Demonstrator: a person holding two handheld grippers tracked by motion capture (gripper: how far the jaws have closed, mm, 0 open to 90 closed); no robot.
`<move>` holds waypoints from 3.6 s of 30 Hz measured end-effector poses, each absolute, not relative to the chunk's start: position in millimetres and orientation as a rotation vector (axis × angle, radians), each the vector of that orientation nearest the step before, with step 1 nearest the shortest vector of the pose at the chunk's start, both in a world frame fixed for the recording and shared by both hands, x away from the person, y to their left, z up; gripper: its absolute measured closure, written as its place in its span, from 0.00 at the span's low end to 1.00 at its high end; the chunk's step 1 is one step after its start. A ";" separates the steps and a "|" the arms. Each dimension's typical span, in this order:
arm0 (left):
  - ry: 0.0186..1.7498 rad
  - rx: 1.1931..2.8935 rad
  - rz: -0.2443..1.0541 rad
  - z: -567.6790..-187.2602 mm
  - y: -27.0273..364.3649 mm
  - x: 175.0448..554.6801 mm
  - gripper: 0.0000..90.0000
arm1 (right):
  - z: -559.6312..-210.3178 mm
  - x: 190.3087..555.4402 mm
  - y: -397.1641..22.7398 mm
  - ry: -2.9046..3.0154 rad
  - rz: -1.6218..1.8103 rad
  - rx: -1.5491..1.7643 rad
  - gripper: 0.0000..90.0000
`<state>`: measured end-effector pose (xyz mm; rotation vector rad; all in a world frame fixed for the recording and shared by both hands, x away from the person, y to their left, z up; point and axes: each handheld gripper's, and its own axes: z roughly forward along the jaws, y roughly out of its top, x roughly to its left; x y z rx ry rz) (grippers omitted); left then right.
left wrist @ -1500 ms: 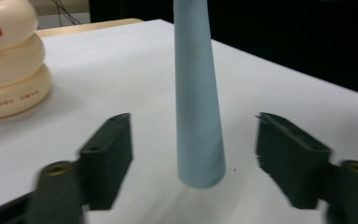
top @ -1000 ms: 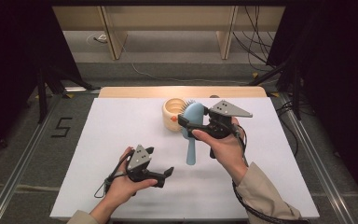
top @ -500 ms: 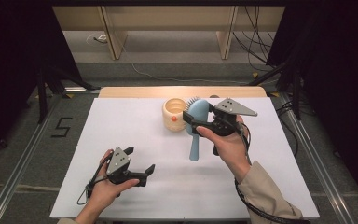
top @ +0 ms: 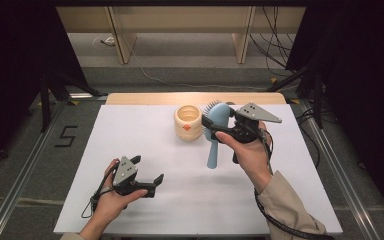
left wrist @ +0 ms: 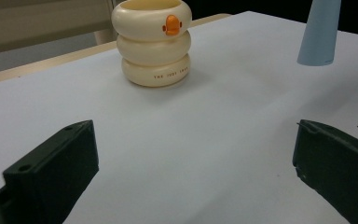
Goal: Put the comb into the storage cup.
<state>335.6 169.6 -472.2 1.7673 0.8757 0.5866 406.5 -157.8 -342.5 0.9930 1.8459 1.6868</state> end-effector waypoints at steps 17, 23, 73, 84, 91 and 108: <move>0.872 1.768 0.587 -472.2 169.0 336.0 0.00 | -340.7 411.4 -166.9 1.802 1.668 1.006 0.24; 0.874 1.768 0.588 -472.1 169.0 335.8 0.00 | -338.4 413.7 -170.5 1.791 1.657 1.007 0.24; 0.883 1.752 0.594 -471.2 168.3 336.2 0.02 | -325.7 435.2 -156.4 1.759 1.635 0.991 0.24; 0.882 1.754 0.591 -471.4 168.1 336.3 0.02 | -323.8 438.8 -151.8 1.755 1.637 0.987 0.24; 0.884 1.750 0.590 -471.2 168.1 336.1 0.02 | -322.5 440.7 -149.5 1.754 1.637 0.983 0.24; 0.883 1.749 0.584 -471.6 167.5 336.2 0.02 | -314.3 448.5 -146.3 1.737 1.645 0.984 0.24</move>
